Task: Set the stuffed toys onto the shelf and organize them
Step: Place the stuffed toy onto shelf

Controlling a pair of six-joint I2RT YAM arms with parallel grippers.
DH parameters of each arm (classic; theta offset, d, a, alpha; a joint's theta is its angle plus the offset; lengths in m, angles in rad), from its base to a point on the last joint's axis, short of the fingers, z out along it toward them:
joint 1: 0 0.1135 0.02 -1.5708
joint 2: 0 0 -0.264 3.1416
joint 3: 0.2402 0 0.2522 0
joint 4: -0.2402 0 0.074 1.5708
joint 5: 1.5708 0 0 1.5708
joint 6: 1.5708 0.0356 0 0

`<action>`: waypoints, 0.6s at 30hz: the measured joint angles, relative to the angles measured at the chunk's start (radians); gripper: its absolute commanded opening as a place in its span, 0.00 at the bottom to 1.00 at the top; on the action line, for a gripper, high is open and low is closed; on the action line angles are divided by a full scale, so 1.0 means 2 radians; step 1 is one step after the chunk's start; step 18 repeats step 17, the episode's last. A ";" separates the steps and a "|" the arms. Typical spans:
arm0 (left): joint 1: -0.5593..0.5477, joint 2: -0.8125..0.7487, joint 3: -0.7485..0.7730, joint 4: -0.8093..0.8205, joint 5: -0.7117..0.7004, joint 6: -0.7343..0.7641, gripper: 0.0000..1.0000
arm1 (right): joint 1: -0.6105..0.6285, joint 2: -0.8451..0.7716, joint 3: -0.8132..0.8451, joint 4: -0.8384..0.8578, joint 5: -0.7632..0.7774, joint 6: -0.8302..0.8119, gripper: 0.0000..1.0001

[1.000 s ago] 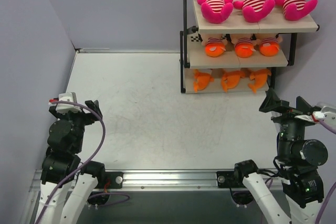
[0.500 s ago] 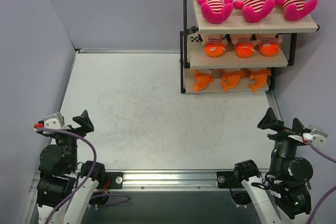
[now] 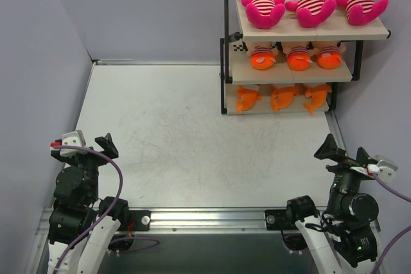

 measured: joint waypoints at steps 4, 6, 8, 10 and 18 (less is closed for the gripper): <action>0.000 0.000 0.000 0.000 0.000 0.001 0.97 | 0.000 0.000 -0.002 0.000 0.002 0.000 0.99; 0.000 0.000 0.000 0.000 0.000 0.001 0.97 | 0.000 0.000 -0.004 0.000 0.002 0.000 0.99; 0.000 0.000 -0.001 0.000 0.000 0.001 0.97 | 0.000 0.000 -0.004 0.000 0.002 -0.001 0.99; 0.000 0.000 -0.001 0.000 -0.001 0.001 0.97 | 0.000 0.000 -0.004 0.001 0.003 -0.001 0.99; 0.000 0.000 -0.001 0.000 -0.002 0.001 0.97 | 0.000 0.000 -0.004 0.002 0.004 -0.001 0.99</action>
